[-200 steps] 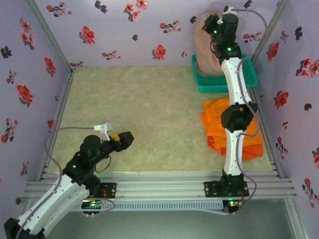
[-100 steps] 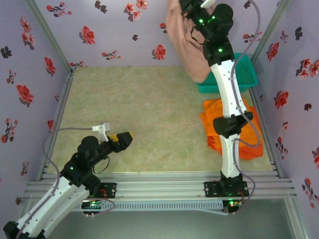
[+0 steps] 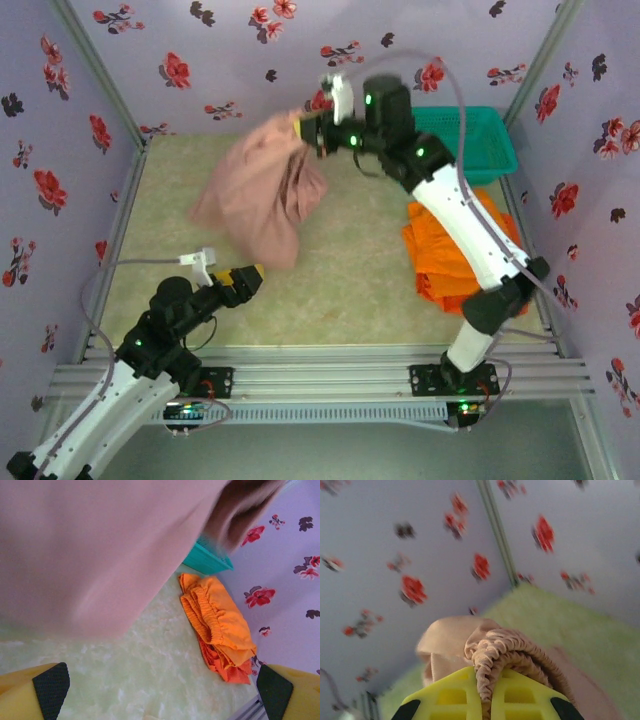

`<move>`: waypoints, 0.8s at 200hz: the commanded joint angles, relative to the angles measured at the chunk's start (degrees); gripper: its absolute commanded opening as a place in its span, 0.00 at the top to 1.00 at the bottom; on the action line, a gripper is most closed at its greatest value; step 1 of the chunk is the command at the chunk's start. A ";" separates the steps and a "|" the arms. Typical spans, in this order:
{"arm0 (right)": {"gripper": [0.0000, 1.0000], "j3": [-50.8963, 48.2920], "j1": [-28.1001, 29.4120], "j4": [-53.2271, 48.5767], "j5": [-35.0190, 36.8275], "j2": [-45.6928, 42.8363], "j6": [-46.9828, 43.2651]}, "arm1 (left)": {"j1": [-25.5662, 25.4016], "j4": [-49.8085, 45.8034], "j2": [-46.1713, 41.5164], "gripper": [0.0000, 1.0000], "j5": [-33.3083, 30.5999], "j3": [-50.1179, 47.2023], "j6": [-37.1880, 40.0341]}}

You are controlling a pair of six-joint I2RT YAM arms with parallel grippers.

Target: Fold and stack the shorts

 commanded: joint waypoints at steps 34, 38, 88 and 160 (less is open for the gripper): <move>0.74 -41.96 -0.33 10.67 17.90 -14.04 -1.87 | 0.38 -10.05 -2.26 0.00 -10.51 6.65 -2.83; 0.70 -43.15 -0.33 9.85 18.34 -14.46 -0.91 | 0.36 -10.94 -2.21 0.00 -11.74 6.85 -3.45; 0.35 -55.65 -0.33 9.77 18.32 -21.77 11.16 | 0.78 -24.97 0.98 0.00 -25.41 12.35 -10.72; 0.01 -58.27 -0.33 9.97 22.62 -31.61 23.28 | 8.38 -31.56 14.65 0.01 -20.50 17.14 -9.05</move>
